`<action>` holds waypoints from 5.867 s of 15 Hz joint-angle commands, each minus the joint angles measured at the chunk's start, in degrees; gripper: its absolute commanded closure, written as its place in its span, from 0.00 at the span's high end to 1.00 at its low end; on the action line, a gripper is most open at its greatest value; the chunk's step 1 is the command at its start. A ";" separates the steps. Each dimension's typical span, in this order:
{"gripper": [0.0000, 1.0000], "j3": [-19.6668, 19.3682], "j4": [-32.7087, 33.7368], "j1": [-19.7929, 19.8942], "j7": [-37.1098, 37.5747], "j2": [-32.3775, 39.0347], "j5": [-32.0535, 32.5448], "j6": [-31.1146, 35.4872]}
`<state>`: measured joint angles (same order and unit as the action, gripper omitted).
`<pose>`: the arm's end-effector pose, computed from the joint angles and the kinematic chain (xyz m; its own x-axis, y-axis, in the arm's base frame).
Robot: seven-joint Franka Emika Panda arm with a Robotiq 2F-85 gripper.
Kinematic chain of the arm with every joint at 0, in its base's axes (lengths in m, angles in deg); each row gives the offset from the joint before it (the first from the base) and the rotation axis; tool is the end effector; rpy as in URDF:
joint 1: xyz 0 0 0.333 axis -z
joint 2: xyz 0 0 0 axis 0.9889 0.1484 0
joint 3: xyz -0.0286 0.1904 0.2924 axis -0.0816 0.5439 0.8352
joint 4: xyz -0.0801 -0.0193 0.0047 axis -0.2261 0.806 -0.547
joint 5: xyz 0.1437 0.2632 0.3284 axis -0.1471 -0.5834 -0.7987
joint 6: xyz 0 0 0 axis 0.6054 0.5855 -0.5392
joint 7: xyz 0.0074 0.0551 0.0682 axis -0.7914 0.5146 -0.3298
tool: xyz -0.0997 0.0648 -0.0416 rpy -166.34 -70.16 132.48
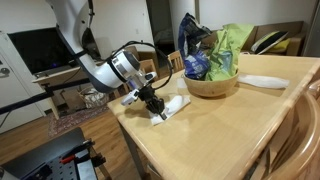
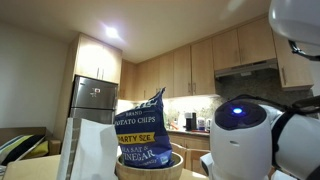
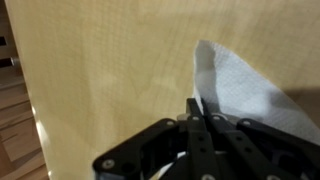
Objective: Use the serviette to wipe the table.
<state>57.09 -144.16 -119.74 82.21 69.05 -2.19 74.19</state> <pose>0.5223 0.1005 0.0556 0.9735 0.2071 0.0965 0.1324 -0.8555 0.5005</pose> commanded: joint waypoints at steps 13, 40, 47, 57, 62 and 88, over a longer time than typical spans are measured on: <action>0.00 21.74 0.62 9.31 13.93 -3.25 24.63 -20.35; 0.00 20.08 9.58 40.15 16.32 2.68 21.18 -17.20; 0.00 17.15 9.86 46.00 15.11 3.27 18.97 -13.65; 0.00 18.27 7.43 44.48 15.76 0.43 18.41 -13.13; 0.00 21.34 6.84 38.59 16.14 -1.02 19.04 -14.65; 0.00 35.47 3.95 22.78 23.42 -1.28 36.14 -33.03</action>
<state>92.42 -139.42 -98.86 104.65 69.10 32.51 42.36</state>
